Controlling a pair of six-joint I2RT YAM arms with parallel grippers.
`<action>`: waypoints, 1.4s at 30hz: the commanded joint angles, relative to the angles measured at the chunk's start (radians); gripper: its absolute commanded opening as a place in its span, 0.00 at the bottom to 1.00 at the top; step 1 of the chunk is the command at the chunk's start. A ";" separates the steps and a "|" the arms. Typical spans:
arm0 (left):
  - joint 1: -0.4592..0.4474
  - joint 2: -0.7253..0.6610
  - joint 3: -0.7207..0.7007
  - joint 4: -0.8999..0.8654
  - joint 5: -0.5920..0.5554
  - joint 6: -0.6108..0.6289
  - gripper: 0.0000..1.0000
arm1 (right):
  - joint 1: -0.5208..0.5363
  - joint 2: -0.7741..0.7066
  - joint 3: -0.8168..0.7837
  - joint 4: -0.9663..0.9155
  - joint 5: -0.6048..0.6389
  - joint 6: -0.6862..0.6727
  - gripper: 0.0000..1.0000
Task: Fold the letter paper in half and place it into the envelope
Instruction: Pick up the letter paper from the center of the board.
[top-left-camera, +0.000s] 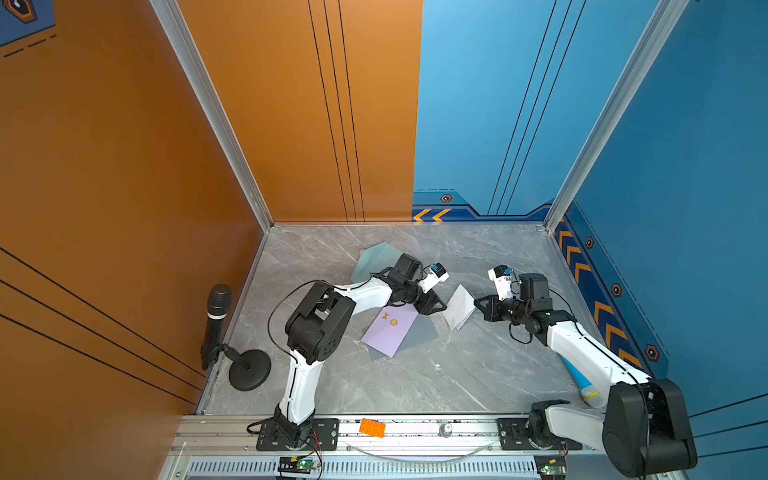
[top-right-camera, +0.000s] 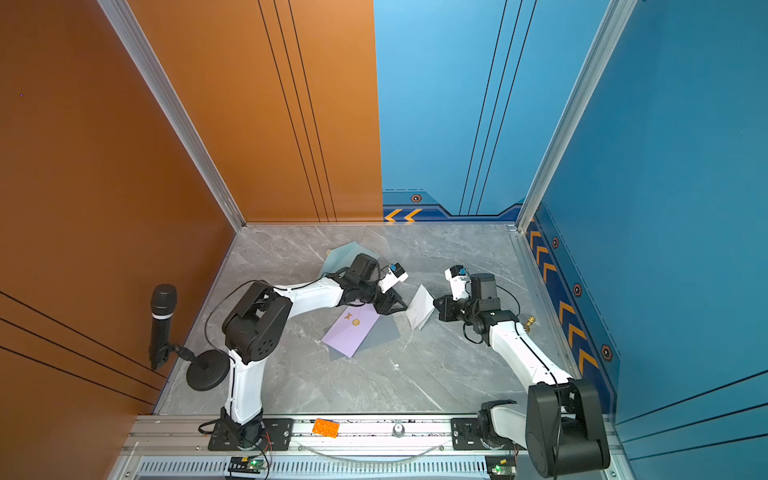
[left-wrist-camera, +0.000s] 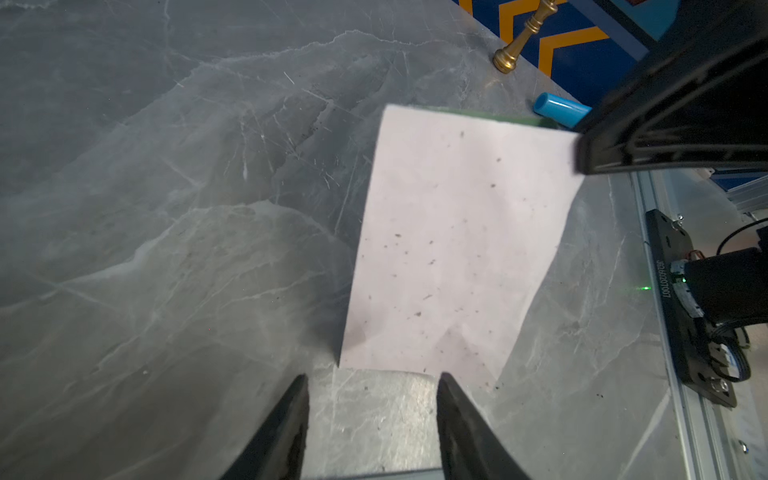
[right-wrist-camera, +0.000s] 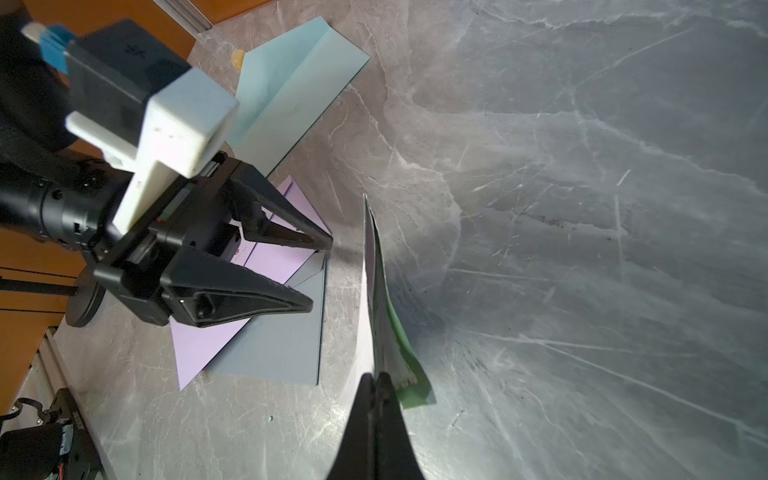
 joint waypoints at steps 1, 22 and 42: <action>0.014 0.039 0.053 -0.005 0.046 0.008 0.50 | 0.012 0.010 0.005 -0.035 0.028 -0.041 0.00; 0.028 0.154 0.144 -0.034 0.276 0.040 0.52 | 0.066 0.008 0.006 -0.044 0.063 -0.084 0.00; 0.010 0.108 0.070 -0.032 0.331 0.071 0.30 | 0.061 -0.001 0.005 -0.046 0.091 -0.078 0.00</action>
